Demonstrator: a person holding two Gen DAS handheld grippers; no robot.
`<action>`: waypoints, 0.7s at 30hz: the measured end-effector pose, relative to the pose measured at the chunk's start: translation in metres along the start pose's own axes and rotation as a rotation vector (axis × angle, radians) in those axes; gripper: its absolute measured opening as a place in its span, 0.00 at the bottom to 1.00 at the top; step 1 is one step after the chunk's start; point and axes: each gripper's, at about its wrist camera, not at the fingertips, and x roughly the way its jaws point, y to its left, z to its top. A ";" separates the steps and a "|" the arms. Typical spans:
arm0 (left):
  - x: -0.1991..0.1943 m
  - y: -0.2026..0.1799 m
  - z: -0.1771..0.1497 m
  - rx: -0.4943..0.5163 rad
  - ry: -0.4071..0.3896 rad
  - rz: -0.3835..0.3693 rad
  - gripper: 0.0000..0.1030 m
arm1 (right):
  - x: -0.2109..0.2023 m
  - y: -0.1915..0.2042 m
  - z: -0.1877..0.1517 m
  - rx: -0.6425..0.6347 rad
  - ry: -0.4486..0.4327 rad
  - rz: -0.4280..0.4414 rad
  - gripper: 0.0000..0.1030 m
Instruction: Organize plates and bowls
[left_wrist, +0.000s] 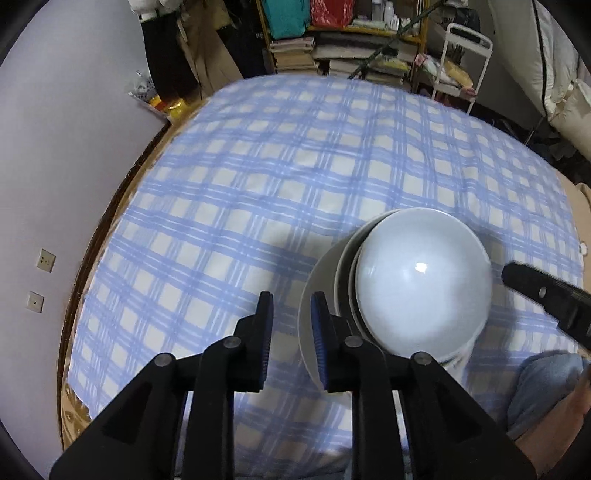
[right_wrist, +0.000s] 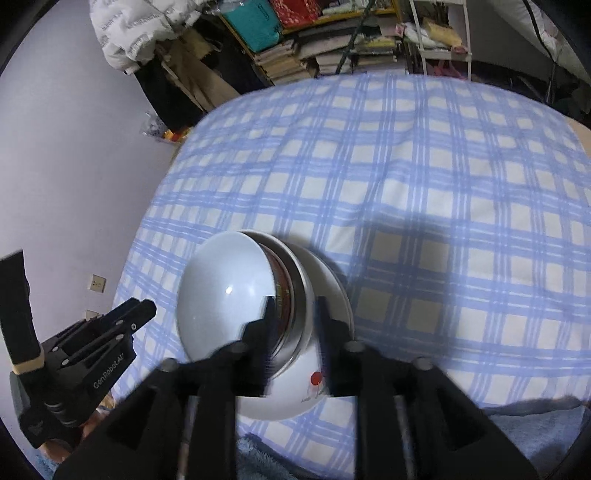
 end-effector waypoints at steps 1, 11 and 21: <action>-0.007 0.002 -0.003 -0.008 -0.013 0.010 0.20 | -0.007 0.000 0.000 0.004 -0.027 0.007 0.42; -0.095 0.028 -0.035 -0.095 -0.251 0.103 0.29 | -0.083 0.017 -0.017 -0.119 -0.229 -0.003 0.85; -0.140 0.018 -0.074 -0.036 -0.494 0.182 0.74 | -0.138 0.028 -0.050 -0.207 -0.445 -0.028 1.00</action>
